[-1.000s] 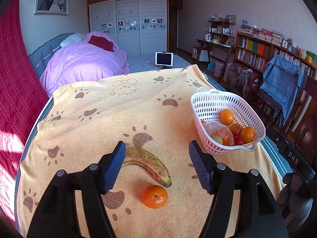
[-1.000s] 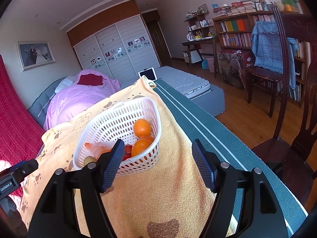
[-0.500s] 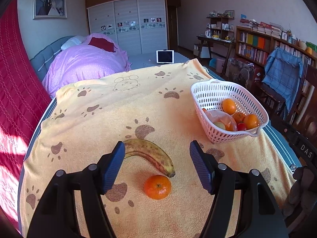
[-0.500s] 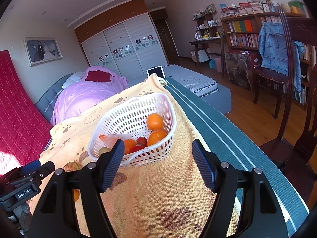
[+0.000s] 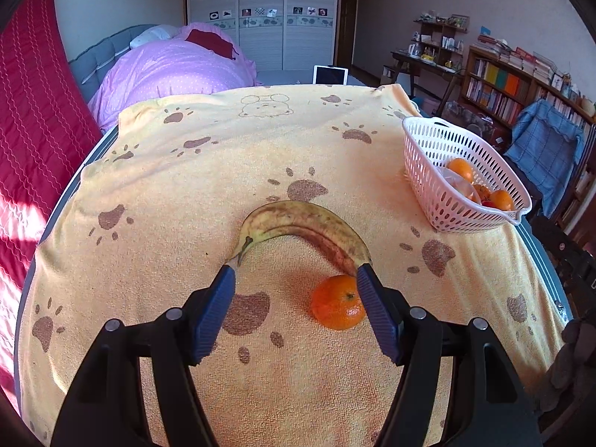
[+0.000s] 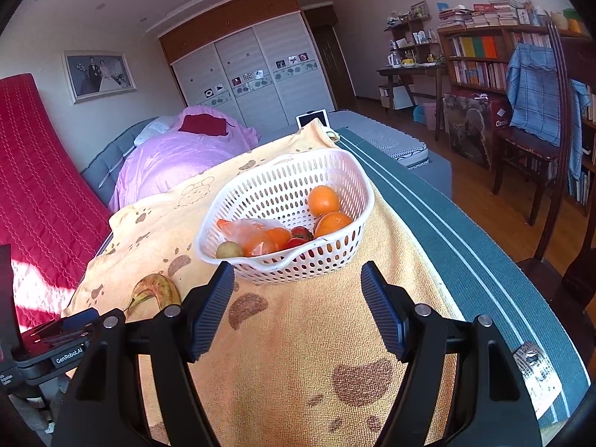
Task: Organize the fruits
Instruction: 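Grasp the last orange beside the banana with the left tool, then grasp the banana with the right tool while the left tool holds the orange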
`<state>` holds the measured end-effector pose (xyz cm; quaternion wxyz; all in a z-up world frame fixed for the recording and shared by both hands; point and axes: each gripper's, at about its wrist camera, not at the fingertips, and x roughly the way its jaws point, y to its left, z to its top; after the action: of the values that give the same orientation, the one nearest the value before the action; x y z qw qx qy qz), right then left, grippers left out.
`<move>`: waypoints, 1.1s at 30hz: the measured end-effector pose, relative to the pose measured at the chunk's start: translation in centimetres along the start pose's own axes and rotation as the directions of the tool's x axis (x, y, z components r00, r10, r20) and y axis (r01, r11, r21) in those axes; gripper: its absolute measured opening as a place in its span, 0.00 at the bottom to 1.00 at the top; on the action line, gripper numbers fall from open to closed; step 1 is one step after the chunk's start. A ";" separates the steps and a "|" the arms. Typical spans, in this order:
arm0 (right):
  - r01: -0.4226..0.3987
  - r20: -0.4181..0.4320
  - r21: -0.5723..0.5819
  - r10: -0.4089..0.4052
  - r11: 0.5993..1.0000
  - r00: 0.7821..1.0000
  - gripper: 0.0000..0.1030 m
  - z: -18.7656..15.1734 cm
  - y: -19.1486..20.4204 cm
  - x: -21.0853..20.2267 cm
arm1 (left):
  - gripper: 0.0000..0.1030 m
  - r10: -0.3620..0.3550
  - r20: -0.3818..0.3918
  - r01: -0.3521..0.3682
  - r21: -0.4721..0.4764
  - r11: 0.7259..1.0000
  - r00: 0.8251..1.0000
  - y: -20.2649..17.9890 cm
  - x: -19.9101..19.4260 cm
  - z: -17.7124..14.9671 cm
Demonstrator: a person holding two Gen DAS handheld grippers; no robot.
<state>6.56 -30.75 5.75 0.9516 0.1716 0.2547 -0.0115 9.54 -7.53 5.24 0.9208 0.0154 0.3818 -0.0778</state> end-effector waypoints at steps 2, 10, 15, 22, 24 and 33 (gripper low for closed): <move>-0.003 -0.006 -0.006 0.003 1.000 1.000 0.70 -0.2 0.1 0.1 | 0.66 -0.022 -0.023 0.022 -0.004 1.000 0.999 0.1 0.5 -0.5; -0.015 -0.031 -0.024 0.014 1.000 0.999 0.70 -0.5 0.5 0.7 | 0.66 -0.066 -0.057 0.068 0.035 0.997 0.996 -1.1 1.7 -1.0; -0.017 -0.037 -0.025 0.016 1.000 0.999 0.70 -0.5 0.4 0.8 | 0.62 -0.084 -0.087 0.087 0.028 0.996 0.993 -1.4 2.9 -0.9; -0.018 -0.050 -0.024 0.016 1.000 0.999 0.70 -0.6 0.5 1.2 | 0.50 -0.115 -0.132 0.116 0.004 0.993 0.985 -1.3 4.4 -1.0; -0.018 -0.054 -0.025 0.017 1.000 0.998 0.70 -0.7 0.5 1.4 | 0.47 -0.118 -0.126 0.120 0.007 0.993 0.985 -1.4 4.4 -1.1; -0.034 -0.076 -0.030 0.031 0.999 0.997 0.70 -0.9 0.4 1.9 | 0.40 -0.139 -0.094 0.138 -0.021 0.990 0.986 -0.4 3.0 -1.6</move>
<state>7.83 -30.00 4.25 0.9439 0.1610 0.2879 0.0146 10.44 -8.13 2.02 0.8940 -0.0139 0.4262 -0.1379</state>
